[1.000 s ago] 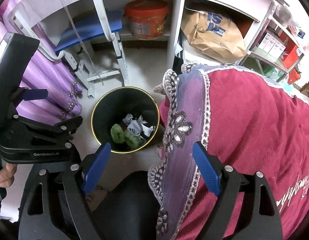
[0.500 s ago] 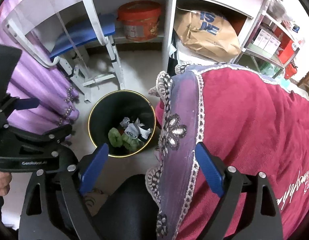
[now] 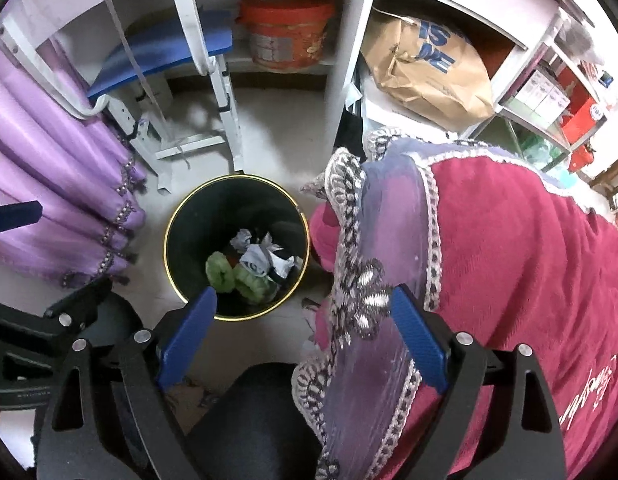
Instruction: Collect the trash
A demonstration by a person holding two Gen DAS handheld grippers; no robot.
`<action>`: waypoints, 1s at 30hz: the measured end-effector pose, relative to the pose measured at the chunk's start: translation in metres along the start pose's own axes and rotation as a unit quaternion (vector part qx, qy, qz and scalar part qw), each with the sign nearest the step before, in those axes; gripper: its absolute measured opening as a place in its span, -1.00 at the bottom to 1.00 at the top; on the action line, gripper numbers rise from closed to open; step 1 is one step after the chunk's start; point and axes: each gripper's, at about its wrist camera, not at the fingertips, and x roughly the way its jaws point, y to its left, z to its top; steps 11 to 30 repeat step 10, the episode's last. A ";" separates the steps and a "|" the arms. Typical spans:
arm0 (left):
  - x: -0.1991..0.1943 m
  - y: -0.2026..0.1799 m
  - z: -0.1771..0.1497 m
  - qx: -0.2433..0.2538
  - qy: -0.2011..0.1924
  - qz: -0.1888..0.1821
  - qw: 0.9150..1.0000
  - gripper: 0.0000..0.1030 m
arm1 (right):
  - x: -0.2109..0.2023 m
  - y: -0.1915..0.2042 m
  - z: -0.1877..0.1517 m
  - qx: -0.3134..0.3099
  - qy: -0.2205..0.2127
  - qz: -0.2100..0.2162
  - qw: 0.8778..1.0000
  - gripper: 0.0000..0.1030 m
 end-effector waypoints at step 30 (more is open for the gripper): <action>0.000 -0.004 0.002 0.006 0.008 0.006 1.000 0.85 | -0.002 0.000 0.003 -0.018 -0.005 -0.005 1.000 0.67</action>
